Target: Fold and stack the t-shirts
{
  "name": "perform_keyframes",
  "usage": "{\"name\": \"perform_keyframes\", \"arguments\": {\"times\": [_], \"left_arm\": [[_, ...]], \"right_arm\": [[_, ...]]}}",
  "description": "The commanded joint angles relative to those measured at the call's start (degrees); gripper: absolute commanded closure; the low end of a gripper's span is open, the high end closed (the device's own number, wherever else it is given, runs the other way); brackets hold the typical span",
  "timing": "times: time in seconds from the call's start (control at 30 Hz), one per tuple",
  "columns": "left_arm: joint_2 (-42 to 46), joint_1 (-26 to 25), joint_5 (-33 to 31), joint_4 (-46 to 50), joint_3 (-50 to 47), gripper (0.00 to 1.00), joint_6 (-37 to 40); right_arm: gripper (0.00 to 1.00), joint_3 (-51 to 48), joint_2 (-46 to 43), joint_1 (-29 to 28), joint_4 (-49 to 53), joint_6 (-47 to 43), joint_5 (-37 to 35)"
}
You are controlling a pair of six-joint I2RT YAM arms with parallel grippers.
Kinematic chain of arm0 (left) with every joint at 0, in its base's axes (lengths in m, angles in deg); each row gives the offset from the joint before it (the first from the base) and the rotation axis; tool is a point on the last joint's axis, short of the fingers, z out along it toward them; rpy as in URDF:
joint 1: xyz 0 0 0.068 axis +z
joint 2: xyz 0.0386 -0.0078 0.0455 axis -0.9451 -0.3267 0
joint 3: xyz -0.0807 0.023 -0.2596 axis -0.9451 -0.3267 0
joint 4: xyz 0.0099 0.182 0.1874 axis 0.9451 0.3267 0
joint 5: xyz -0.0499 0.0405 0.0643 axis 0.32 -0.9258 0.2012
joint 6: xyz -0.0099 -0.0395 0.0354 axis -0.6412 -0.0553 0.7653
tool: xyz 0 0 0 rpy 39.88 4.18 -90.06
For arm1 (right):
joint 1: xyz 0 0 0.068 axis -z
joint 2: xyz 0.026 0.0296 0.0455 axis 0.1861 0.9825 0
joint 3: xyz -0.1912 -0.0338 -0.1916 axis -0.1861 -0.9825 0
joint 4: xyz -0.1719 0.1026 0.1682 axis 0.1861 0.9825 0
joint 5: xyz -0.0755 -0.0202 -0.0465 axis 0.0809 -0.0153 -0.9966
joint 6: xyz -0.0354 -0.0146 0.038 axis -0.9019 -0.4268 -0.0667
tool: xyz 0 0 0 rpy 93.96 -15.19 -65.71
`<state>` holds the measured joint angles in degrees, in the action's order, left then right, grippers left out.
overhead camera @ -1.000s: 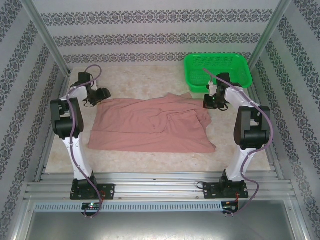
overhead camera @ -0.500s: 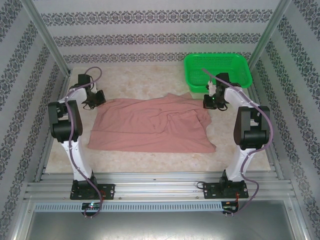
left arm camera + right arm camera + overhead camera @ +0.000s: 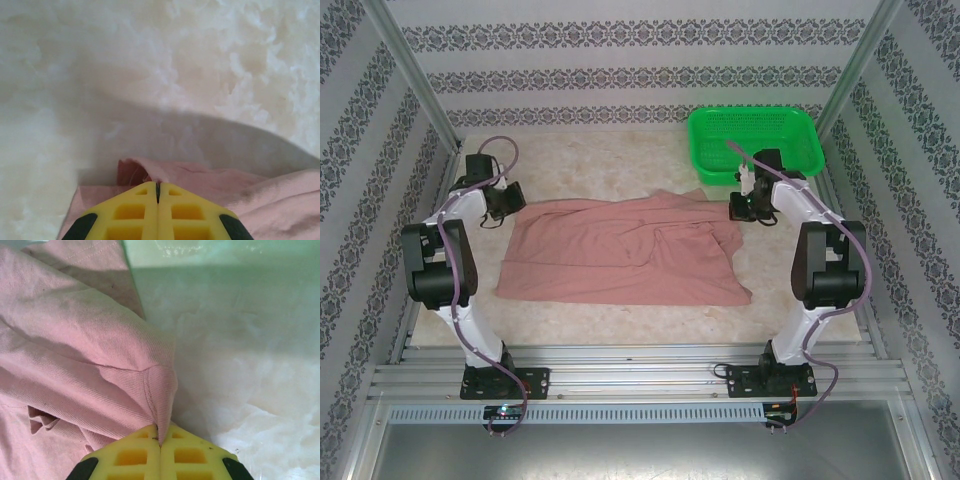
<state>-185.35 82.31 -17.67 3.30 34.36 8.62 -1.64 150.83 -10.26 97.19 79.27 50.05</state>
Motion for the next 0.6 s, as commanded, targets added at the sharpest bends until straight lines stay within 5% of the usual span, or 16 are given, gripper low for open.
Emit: {"name": "perform_keyframes", "arguments": {"times": [0.0, 0.57], "left_arm": [[3.65, 0.58, 1.80, -3.42, -1.19, 1.00, -0.85], [15.24, 0.57, 8.09, -8.38, -11.29, 1.00, -5.21]], "right_arm": [[1.00, -0.97, -2.75, -0.59, -0.32, 0.89, -1.52], [0.98, -11.45, -14.94, -1.93, -4.14, 2.84, 1.29]]}}
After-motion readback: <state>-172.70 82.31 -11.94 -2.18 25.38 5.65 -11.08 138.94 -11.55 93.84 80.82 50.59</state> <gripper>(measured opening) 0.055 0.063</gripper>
